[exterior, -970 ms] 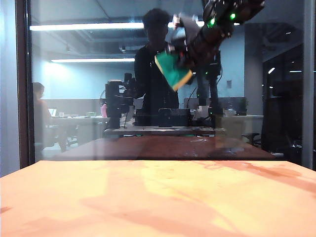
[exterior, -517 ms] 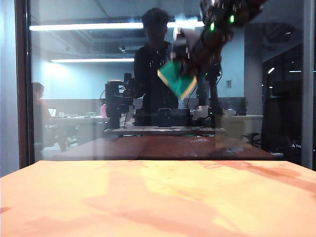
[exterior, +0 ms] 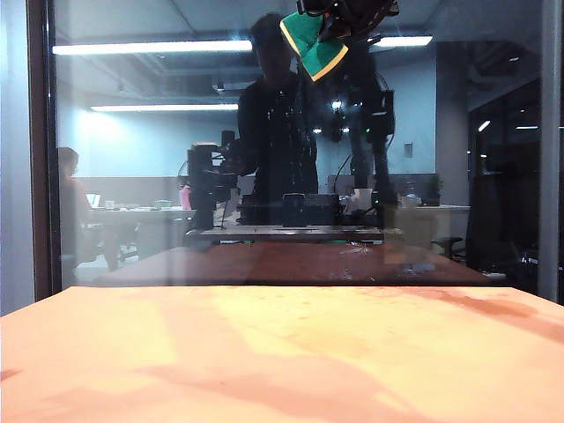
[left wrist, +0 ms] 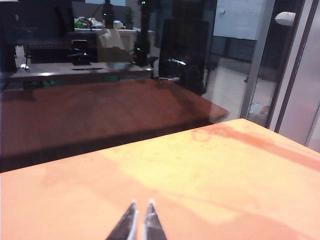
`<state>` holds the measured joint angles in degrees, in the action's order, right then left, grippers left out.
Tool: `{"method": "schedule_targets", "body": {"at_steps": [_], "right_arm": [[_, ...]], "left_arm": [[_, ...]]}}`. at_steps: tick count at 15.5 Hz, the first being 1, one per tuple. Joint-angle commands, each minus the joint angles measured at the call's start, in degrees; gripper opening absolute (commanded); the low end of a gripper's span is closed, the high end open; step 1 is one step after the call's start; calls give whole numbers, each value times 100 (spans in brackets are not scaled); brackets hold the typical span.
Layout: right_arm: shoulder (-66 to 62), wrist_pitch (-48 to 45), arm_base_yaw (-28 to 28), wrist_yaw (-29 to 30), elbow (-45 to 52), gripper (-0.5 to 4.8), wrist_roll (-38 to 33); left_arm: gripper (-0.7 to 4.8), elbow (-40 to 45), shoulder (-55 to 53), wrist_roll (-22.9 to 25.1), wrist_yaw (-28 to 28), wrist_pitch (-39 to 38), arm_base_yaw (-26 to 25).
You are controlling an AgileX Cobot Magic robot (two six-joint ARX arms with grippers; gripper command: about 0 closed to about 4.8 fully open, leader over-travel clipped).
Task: Pick up the sponge from the table, wipe the water off the glass, and finally place the sponge back on the table.
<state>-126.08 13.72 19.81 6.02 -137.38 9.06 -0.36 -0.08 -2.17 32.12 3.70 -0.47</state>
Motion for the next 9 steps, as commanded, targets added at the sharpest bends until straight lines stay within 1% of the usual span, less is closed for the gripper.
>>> {"method": "schedule_targets", "body": {"at_steps": [1,5,8,9], "right_arm": [[-205,74,116,31,-17,-7,-4],[-721,590,372,4,-15,-7,-4],[-1054,1185,393,-302,-15,-7,-2],[-1099,1204,393,-396,-15,-7,-2]], "left_arm": [[25,-20,-7,22,-42,72,0],[25,-20,-7,22,-39,70,0],[25,-20,-7,22,-39,70,0],[25,-20,-7,22,-42,72,0]]}}
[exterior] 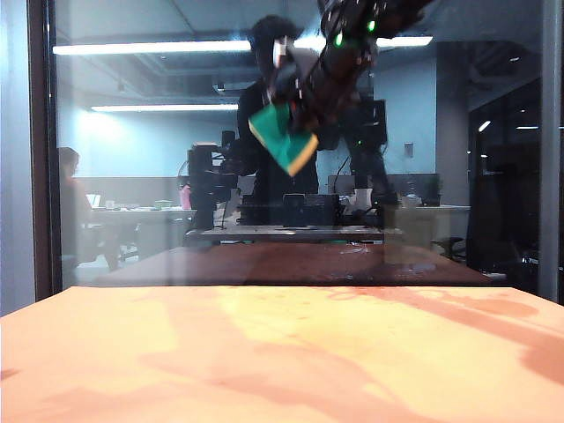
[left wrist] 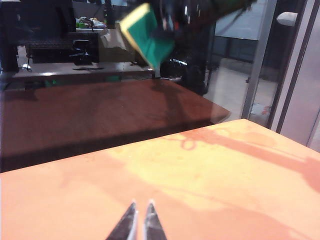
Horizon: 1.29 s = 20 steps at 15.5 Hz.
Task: Pick up the sponge from the table, wipe the water off the glass, and finally place the sponge back on the table.
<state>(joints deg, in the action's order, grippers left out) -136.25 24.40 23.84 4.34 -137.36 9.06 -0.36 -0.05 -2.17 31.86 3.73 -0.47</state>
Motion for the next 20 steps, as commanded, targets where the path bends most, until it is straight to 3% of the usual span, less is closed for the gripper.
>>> {"method": "schedule_targets", "body": {"at_steps": [1,12,16,20], "right_arm": [[-85,105,-9,-319,-17,-7,-2],[994,-719,-186,-612,-24,-7,173],[1290,-535,-544,-636,-24,-7,179],[1152,289,-669,-570,-4,-7,236]], "left_arm": [[25,-20,-9,22,-13,70,0],[25,-20,-9,22,-13,70,0],[25,-20,-9,22,-15,70,0],[25,-20,-9,22,-15,70,0]]}}
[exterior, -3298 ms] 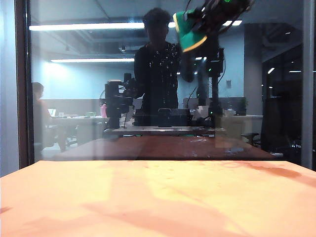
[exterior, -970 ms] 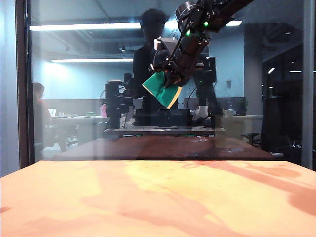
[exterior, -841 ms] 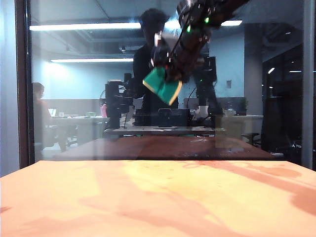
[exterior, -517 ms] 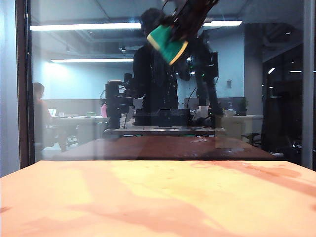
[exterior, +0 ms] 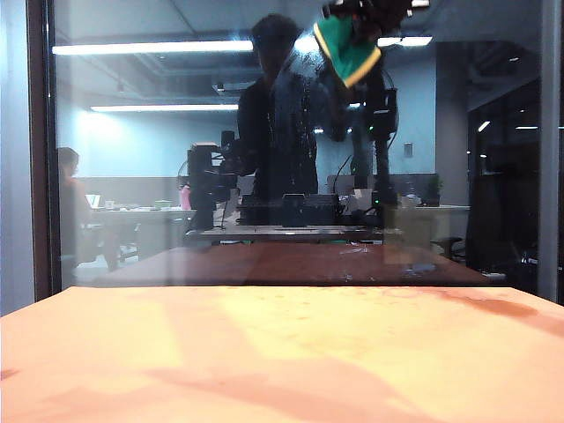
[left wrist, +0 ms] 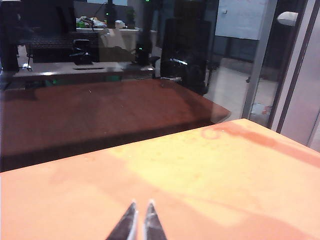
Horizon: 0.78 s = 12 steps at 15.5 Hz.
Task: Pick up the sponge from the table, wipe the water off the glass, and finally place the sponge back on the table.
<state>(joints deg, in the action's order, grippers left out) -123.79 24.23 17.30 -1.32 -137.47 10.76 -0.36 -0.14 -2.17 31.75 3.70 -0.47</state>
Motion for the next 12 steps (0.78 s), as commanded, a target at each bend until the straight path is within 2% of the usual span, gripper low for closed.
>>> {"method": "schedule_targets", "body": {"at_steps": [1,7,12], "right_arm": [[-129,407,-15,-4,7,-7,116],[-535,1447,-15,13,9,-7,129],[-374,1292,-7,146,2,-7,127]], "left_arm": [[25,-20,0,22,-4,72,0],[25,-20,0,22,-4,72,0],[25,-20,0,22,-2,74,0]]}}
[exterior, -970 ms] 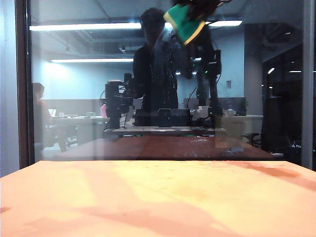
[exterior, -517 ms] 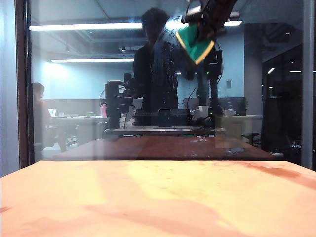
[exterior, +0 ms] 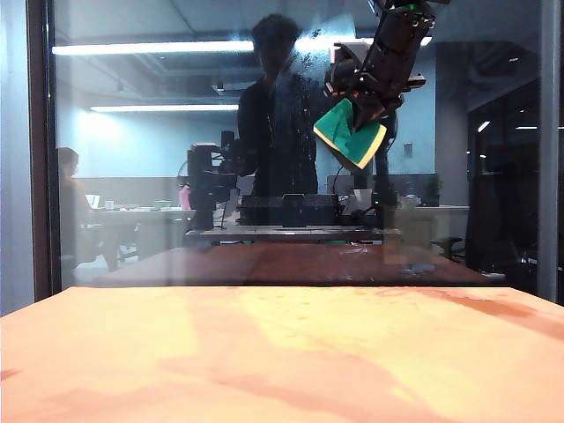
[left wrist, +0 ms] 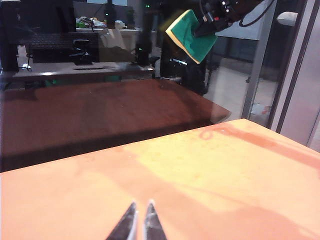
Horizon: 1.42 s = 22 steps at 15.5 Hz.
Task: Pick up the sponge from the table, wipe the water off the glass, and finally place the sponge back on the table.
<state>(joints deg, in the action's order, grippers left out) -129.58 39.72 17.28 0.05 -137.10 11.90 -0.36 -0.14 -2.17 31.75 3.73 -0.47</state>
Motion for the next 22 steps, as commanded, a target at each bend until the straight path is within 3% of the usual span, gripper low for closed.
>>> {"method": "schedule_targets", "body": {"at_steps": [1,9,16,18,22], "right_arm": [[302,-278,-4,9,-35,-7,13],[1346,-656,-177,11,-33,-7,13],[2205,-221,-1576,549,-24,-7,-354],[2535,-358,-1862,669,398,-7,-457],[3545,-1038,-2100,756,2138,-7,-455]], "left_arm": [[25,-20,0,22,-2,70,0],[25,-20,0,22,-4,286,0],[25,-20,0,24,-9,278,0],[25,-20,0,24,-9,278,0],[25,-20,0,24,-94,278,0]]}}
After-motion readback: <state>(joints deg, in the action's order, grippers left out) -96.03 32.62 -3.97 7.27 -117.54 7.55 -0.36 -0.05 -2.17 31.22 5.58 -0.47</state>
